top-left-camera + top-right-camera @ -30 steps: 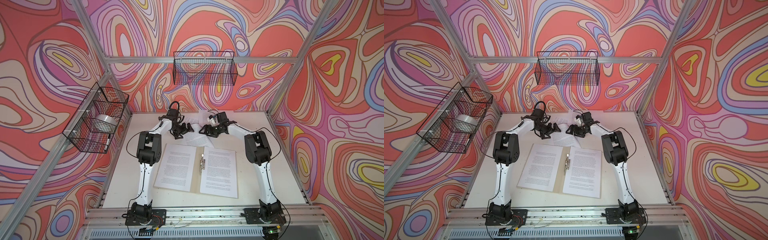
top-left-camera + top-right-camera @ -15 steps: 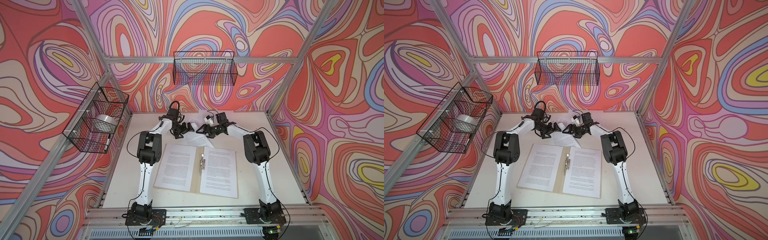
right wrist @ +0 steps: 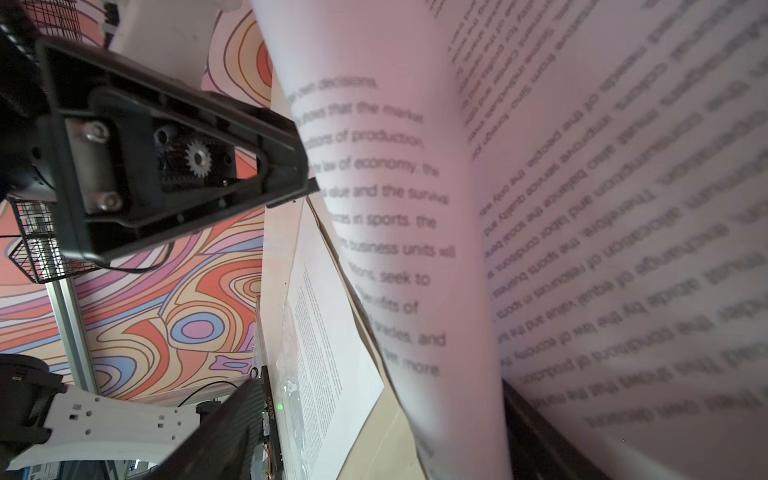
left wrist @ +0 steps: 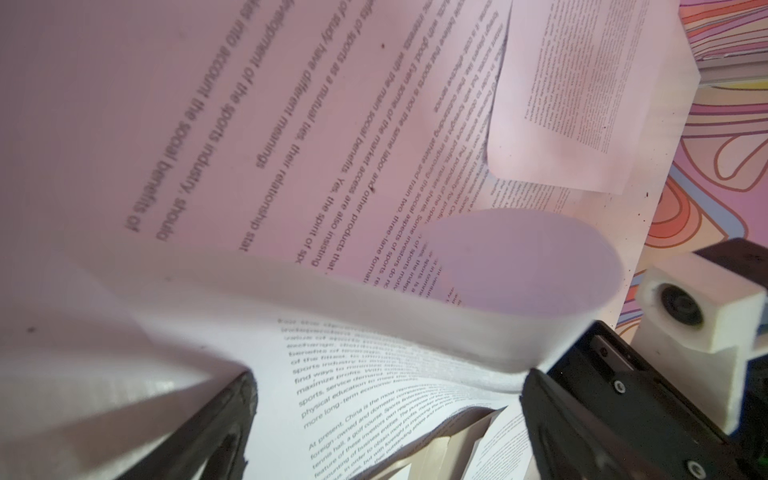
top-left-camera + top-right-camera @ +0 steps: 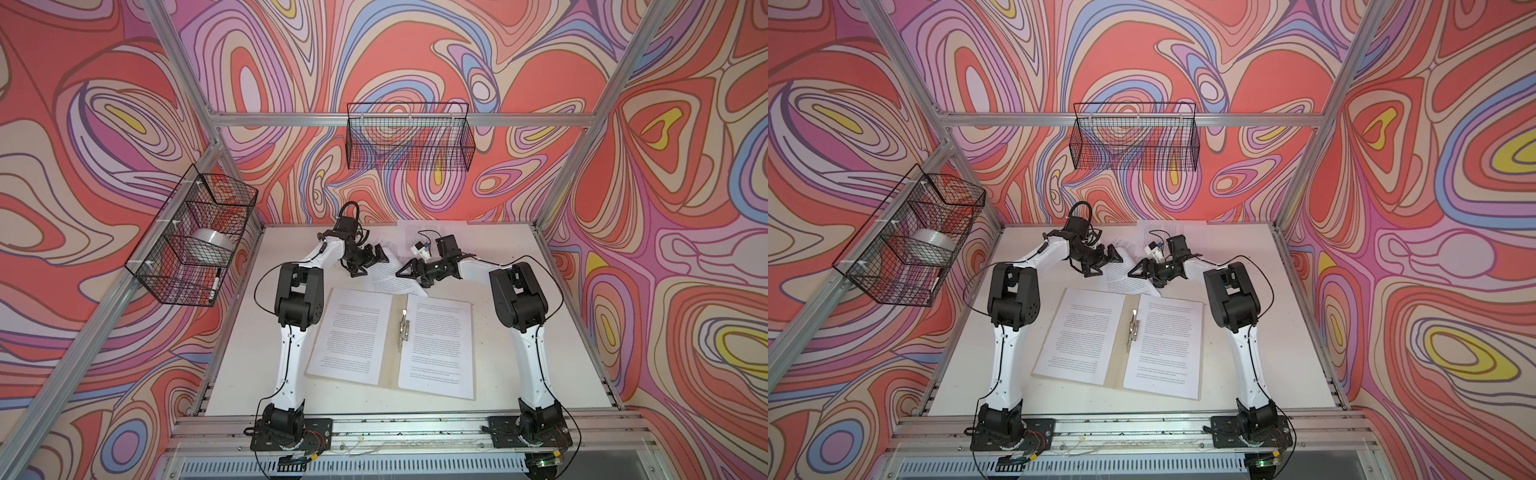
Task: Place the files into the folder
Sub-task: 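Lift the pinched paper with the right gripper toward the folder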
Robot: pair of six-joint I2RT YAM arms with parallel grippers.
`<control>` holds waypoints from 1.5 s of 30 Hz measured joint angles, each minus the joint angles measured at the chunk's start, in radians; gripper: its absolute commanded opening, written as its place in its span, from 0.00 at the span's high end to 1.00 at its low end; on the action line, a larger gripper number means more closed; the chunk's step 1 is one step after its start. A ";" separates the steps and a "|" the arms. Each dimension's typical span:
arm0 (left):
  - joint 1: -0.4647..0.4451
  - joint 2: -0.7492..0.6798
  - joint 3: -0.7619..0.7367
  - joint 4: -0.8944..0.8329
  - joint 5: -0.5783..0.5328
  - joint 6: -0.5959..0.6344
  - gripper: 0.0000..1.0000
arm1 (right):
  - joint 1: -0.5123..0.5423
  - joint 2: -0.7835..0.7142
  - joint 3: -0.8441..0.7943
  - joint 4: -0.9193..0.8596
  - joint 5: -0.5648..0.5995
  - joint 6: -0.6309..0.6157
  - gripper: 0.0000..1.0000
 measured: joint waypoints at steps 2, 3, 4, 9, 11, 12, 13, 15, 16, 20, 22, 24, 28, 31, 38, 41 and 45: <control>0.002 0.001 0.000 0.000 0.005 0.000 0.00 | -0.007 -0.008 -0.015 0.000 -0.005 0.002 0.15; 0.002 0.002 0.001 0.000 0.006 0.000 0.00 | -0.013 -0.013 -0.024 0.000 -0.006 0.003 0.16; 0.003 0.002 0.001 0.000 0.009 0.000 0.00 | -0.018 -0.019 -0.034 0.000 -0.006 0.003 0.16; 0.008 0.009 0.009 0.000 0.021 -0.003 0.00 | -0.037 -0.028 -0.050 -0.010 -0.007 0.002 0.23; 0.008 0.010 0.011 0.000 0.021 -0.003 0.00 | -0.041 -0.028 -0.050 -0.011 -0.007 0.005 0.30; 0.008 0.011 0.012 0.000 0.021 -0.003 0.00 | -0.042 -0.028 -0.050 -0.010 -0.007 0.005 0.32; 0.008 0.011 0.013 0.000 0.021 -0.003 0.00 | -0.042 -0.028 -0.050 -0.010 -0.006 0.008 0.35; 0.008 0.011 0.013 0.000 0.022 -0.003 0.00 | -0.041 -0.028 -0.050 -0.008 -0.005 0.010 0.41; 0.009 0.011 0.013 0.000 0.022 -0.003 0.00 | -0.041 -0.028 -0.049 -0.008 -0.005 0.013 0.45; 0.010 0.011 0.013 0.000 0.027 -0.004 0.00 | -0.040 -0.028 -0.037 -0.001 0.012 0.022 0.67; 0.012 0.011 0.013 0.000 0.032 -0.005 0.00 | -0.040 -0.027 -0.032 0.011 0.026 0.026 0.76; 0.015 0.012 0.013 0.002 0.045 -0.010 0.00 | -0.040 -0.027 -0.032 0.032 0.041 0.024 0.94; 0.021 0.008 0.006 0.011 0.069 -0.027 0.00 | -0.040 -0.027 -0.029 0.066 0.076 0.038 1.00; 0.022 -0.008 -0.008 0.013 0.068 -0.038 0.00 | -0.039 -0.009 0.019 0.075 0.109 0.041 1.00; 0.023 -0.240 -0.141 0.009 -0.014 -0.056 0.00 | -0.035 -0.006 0.194 0.075 0.202 0.032 1.00; 0.023 -0.431 -0.236 0.025 -0.051 -0.055 0.00 | -0.034 -0.060 0.209 0.051 0.239 0.019 1.00; 0.021 -0.643 -0.343 0.056 -0.060 -0.045 0.00 | -0.034 -0.244 0.122 -0.003 0.316 0.005 1.00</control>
